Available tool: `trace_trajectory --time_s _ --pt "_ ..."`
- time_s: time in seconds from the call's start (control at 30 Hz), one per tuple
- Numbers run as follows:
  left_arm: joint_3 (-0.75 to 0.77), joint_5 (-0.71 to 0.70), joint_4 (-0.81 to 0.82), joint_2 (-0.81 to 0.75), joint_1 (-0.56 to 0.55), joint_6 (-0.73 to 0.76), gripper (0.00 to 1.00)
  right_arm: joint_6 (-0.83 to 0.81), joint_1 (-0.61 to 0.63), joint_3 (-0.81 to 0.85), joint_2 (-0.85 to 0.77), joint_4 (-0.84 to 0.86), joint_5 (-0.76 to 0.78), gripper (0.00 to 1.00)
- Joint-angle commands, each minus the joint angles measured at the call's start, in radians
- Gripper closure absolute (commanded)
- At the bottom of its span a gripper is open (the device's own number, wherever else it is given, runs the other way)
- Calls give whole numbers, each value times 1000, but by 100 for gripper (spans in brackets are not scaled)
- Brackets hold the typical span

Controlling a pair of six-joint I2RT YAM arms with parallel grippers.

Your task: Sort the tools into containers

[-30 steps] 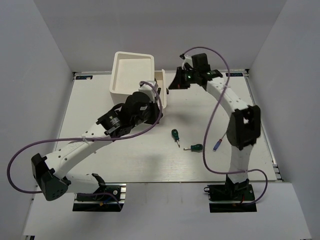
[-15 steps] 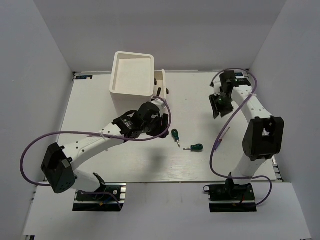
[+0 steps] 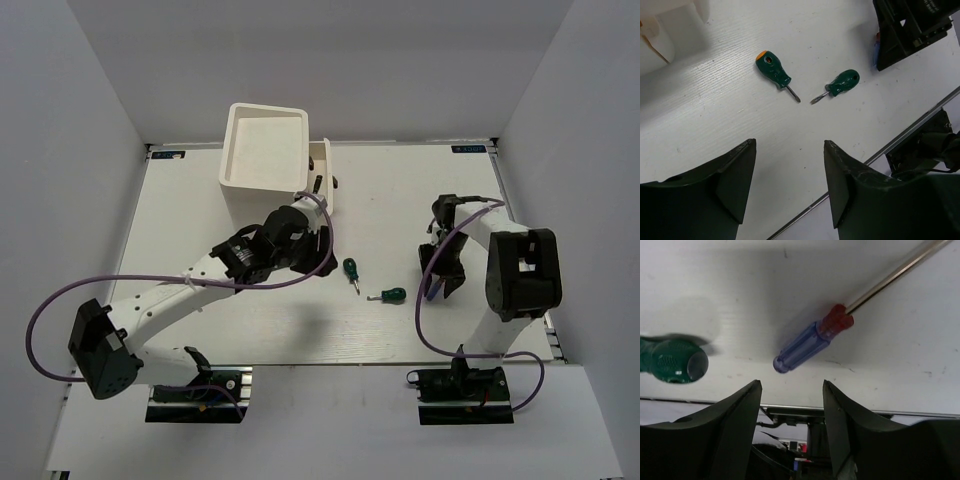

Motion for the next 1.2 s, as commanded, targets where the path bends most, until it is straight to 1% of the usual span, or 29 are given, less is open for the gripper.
trace_trajectory --time_s 0.0,0.2,0.23,0.3,0.33,0.4,0.43,0.47,0.53,0.57,0.63,0.67,0.7,0.73,0.77,0.8,0.83,0.87,0.9,0.93,0.97,1.0,1.03,1.07,1.1,1.13,1.17 --pt "-6 6 4 -56 -3 -15 33 91 -3 -32 16 96 -10 42" --pt "15 -23 -30 -65 -12 -15 33 208 -19 -85 50 234 -18 46" --pt "25 -23 -39 -65 -12 -24 33 250 -17 -89 53 238 -6 51" --pt "37 -34 -48 -65 -12 -24 33 275 -19 -92 58 267 23 54" --pt "37 -34 -48 -75 -12 -24 33 287 -22 -95 52 275 60 62" --pt "37 -45 -58 -75 -12 -24 33 291 -29 -96 49 301 74 72" --pt "37 -45 -58 -75 -12 -24 33 283 -34 -95 47 307 74 91" --pt "37 -54 -58 -75 -12 -24 33 275 -37 -90 42 311 80 100" --pt "46 -65 -58 -75 -12 -24 35 251 -42 -78 24 320 53 100" --pt "46 -65 -70 -85 -12 -24 37 193 -39 -70 13 347 40 100" --pt "55 -114 -81 -117 -12 -24 38 136 -37 -46 -20 369 -105 100" --pt "55 -135 -81 -134 -12 -24 38 45 -34 3 -28 369 -197 100" --pt "64 -192 -91 -179 -12 -24 39 3 -33 26 -30 370 -267 100" --pt "65 -224 -91 -202 -12 -24 39 -72 -29 112 -34 378 -405 100" --pt "77 -258 -103 -223 -12 -24 39 -156 -25 146 -28 372 -470 100" --pt "89 -331 -134 -243 -12 -38 39 -197 -22 183 -19 354 -572 100" --pt "89 -362 -146 -275 -12 -38 39 -263 -7 315 -7 337 -689 100" --pt "89 -403 -156 -291 -3 -38 39 -303 -3 363 43 312 -732 100" --pt "98 -430 -178 -302 -3 -47 39 -361 13 410 68 295 -856 100" --pt "98 -450 -191 -311 -3 -61 39 -375 23 568 117 262 -886 100" --pt "98 -462 -202 -320 -3 -61 38 -368 49 618 171 252 -904 100" --pt "98 -473 -211 -320 -3 -72 38 -320 58 720 197 252 -932 100" --pt "98 -473 -225 -320 -3 -72 38 -312 79 832 284 234 -943 100" --pt "98 -473 -225 -320 -3 -84 38 -300 101 926 312 234 -941 100" --pt "98 -473 -225 -320 -3 -95 38 -201 112 965 353 258 -917 100" --pt "86 -462 -225 -320 -3 -95 38 -171 119 997 372 272 -914 100" --pt "74 -462 -225 -320 -3 -109 38 -118 147 1066 404 300 -896 100"
